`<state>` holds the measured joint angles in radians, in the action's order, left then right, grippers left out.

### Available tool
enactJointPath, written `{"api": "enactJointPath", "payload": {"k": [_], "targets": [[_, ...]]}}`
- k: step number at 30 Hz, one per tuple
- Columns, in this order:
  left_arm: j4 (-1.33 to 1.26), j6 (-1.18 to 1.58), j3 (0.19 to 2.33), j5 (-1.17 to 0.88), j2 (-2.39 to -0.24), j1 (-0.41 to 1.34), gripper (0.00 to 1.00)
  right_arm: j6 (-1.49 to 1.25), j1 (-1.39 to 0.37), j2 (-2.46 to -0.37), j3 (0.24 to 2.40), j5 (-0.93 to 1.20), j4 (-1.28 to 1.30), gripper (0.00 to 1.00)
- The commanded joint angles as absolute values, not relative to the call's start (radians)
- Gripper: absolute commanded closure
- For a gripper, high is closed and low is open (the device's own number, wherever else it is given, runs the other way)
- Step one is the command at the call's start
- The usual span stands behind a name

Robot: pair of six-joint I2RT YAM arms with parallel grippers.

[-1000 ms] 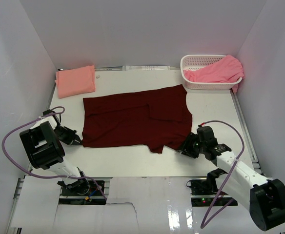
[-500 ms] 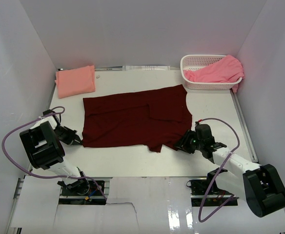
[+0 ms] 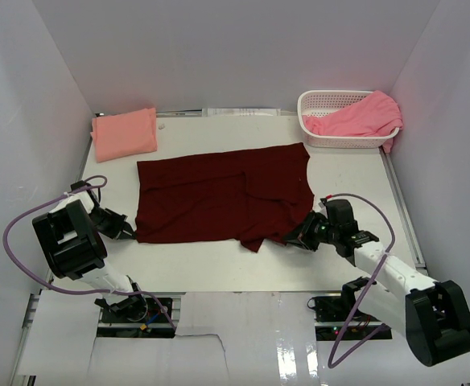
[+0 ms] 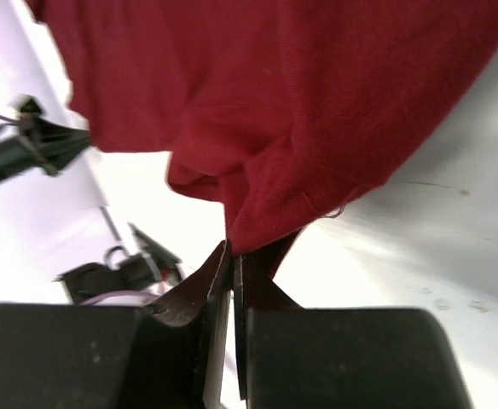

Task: Fold and stack the t-shirts

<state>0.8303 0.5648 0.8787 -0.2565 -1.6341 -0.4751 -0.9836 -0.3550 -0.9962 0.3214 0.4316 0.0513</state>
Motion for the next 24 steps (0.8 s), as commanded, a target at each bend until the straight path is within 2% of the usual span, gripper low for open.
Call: {"api": "enactJointPath", "payload": {"k": [1,4,10,12,15,24], "targets": [[0.752,0.551,0.848,-0.207,-1.646,-0.474,0.99,-1.054,-0.316,-1.003,0.405,0.531,0.071,0.92],[0.749,0.549,0.848,-0.209,-1.649,-0.472,0.99,-1.028,-0.273,-1.080,0.462,0.548,0.074,0.92],[0.746,0.549,0.847,-0.212,-1.651,-0.472,0.99,-0.875,-0.212,-1.288,0.623,0.535,0.066,0.80],[0.746,0.549,0.848,-0.213,-1.651,-0.474,0.99,-0.825,-0.209,-1.369,0.678,0.526,0.046,0.81],[0.744,0.548,0.845,-0.213,-1.649,-0.472,0.99,-0.782,-0.207,-1.463,0.744,0.532,0.014,0.92],[0.744,0.545,0.847,-0.215,-1.646,-0.472,0.99,-0.773,-0.204,-1.592,0.853,0.486,-0.058,0.92]]}}
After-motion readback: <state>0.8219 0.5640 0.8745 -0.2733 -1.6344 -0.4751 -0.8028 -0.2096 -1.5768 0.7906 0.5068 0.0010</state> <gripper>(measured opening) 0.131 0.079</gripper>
